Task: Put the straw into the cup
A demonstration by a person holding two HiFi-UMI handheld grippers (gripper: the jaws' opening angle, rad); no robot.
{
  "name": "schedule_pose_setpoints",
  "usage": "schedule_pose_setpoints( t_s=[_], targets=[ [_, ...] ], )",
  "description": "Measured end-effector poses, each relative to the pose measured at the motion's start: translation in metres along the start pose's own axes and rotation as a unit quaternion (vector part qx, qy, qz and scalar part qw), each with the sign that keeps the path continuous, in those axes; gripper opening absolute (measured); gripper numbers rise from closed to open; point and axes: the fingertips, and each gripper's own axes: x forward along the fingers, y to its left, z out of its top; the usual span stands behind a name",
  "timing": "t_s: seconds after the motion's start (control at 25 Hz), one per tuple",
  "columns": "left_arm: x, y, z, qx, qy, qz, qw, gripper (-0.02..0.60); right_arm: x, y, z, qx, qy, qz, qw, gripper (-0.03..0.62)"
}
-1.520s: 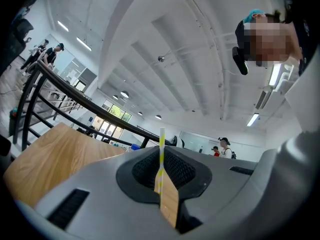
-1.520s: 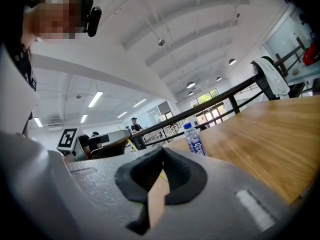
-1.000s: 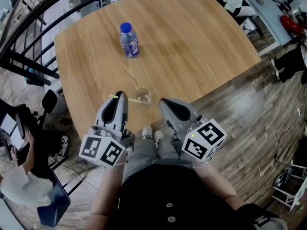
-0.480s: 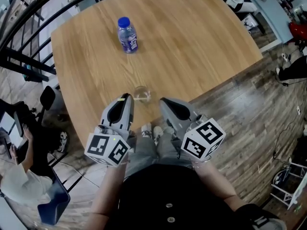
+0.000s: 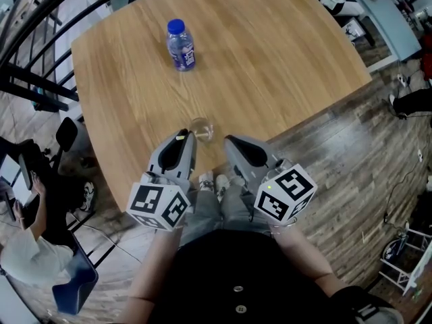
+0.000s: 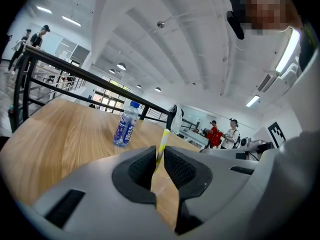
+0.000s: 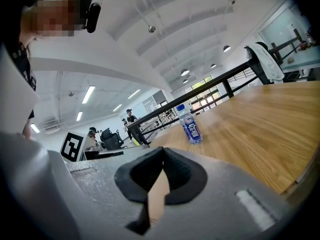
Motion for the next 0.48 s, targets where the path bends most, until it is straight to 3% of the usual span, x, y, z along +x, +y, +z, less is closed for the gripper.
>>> schedule_pose_setpoints(
  t_s=[0.16,0.48],
  targets=[
    [0.0,0.005,-0.002,-0.002,0.006,0.008,0.9999,0.106,0.001,0.003,0.0,-0.003,0.001,0.001,1.0,-0.002],
    [-0.006,0.003,0.003,-0.004,0.0,0.002,1.0,0.158,0.001,0.01,0.011,-0.021,-0.016,0.0,1.0,-0.002]
  ],
)
